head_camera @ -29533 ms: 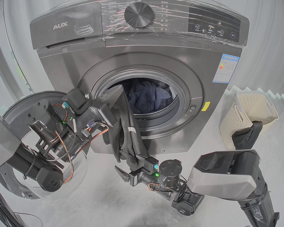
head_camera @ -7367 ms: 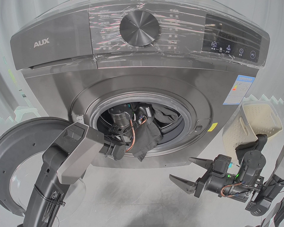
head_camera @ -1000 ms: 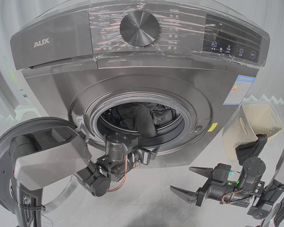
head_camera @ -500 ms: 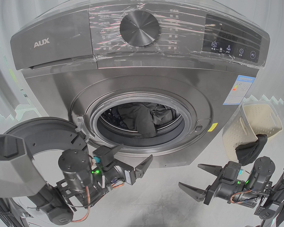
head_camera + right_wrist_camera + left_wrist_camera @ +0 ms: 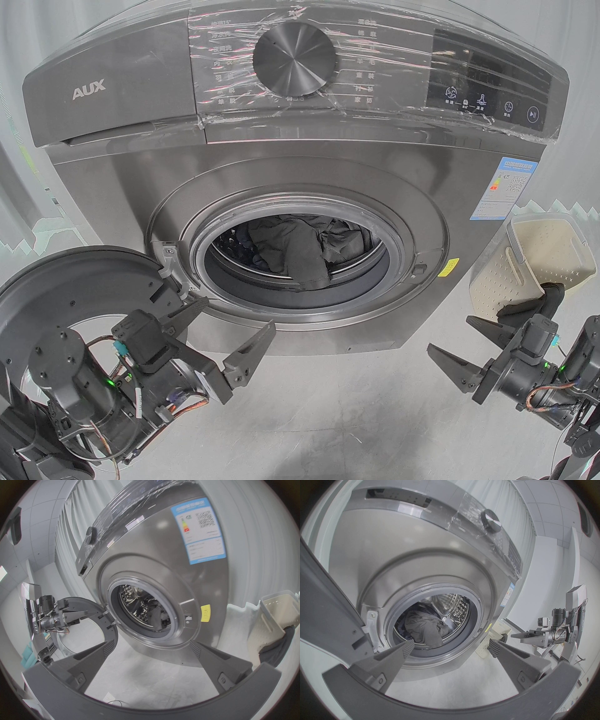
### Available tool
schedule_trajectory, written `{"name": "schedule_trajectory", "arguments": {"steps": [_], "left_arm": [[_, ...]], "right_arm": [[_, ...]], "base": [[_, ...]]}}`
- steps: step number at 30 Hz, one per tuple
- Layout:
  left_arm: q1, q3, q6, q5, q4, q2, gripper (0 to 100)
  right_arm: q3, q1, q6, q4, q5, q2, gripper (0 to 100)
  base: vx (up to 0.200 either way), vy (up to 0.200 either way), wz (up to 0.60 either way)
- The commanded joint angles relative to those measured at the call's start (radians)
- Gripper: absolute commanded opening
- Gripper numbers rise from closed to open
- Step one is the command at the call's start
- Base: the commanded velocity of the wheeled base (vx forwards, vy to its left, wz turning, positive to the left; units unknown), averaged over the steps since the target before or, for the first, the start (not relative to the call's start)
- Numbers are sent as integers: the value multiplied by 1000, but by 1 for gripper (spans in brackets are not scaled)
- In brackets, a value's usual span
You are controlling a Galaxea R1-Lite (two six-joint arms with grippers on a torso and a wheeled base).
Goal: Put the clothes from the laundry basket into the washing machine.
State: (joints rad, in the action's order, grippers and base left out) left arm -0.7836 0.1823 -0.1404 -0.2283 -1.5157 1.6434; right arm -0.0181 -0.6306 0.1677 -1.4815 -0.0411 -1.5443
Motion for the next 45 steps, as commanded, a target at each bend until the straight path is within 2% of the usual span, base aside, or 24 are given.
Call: {"name": "schedule_trajectory", "arguments": {"steps": [1, 3, 6, 9, 13, 16, 20, 26, 28, 30, 31, 32, 36, 38, 39, 41, 43, 45], "left_arm": [[0, -35, 16, -6, 6, -85, 100], [0, -41, 21, -6, 8, -93, 100], [0, -64, 41, -8, 8, -132, 100], [1, -89, 56, -16, 8, -160, 100], [6, -124, 58, -19, 9, -200, 100], [14, -149, 58, -19, 6, -212, 100], [17, -164, 58, -22, 6, -254, 100], [93, -182, 53, -36, 63, -338, 100], [99, -182, 48, -34, 117, -378, 100], [101, -182, 47, -34, 289, -484, 100], [101, -182, 47, -34, 289, -484, 100], [101, -182, 47, -34, 408, -583, 100], [112, -182, 45, -36, 577, -801, 100], [164, -182, 44, -46, 669, -904, 100], [167, -182, 44, -46, 677, -912, 100], [225, -182, 44, -43, 824, -1065, 100], [251, -182, 47, -40, 888, -1128, 100], [328, -182, 53, -20, 1039, -1268, 100]], "right_arm": [[15, 43, -20, 47, -3, 121, 100], [15, 51, -30, 72, -3, 150, 100], [15, 69, -73, 231, -2, 279, 100], [15, 81, -77, 339, -2, 357, 100], [17, 127, -76, 443, -2, 447, 100], [15, 158, -76, 527, -36, 520, 100], [15, 190, -66, 607, -43, 596, 100], [15, 264, -68, 754, -42, 730, 100], [15, 290, -71, 802, -40, 773, 100], [15, 341, -77, 912, -36, 880, 100], [15, 341, -77, 912, -36, 880, 100], [13, 361, -82, 989, -34, 969, 100], [13, 394, -86, 1103, -33, 1130, 100], [13, 422, -86, 1152, -33, 1188, 100], [13, 425, -86, 1155, -33, 1191, 100], [13, 463, -89, 1215, -26, 1267, 100], [13, 480, -97, 1236, -20, 1296, 100], [13, 520, -108, 1293, 1, 1362, 100]], "base": [[-200, 0, 0], [-200, 0, 0], [-200, 0, 0], [-200, 0, 0], [-200, 0, 0], [-200, 0, 0], [-100, 0, 0], [-167, 0, 0], [-200, 0, 0], [-200, 0, 0], [0, 0, 0], [0, 0, 0], [0, 0, 0], [0, 0, 0], [0, 0, 0], [0, -200, 0], [0, -200, 0], [0, -200, 0]]}}
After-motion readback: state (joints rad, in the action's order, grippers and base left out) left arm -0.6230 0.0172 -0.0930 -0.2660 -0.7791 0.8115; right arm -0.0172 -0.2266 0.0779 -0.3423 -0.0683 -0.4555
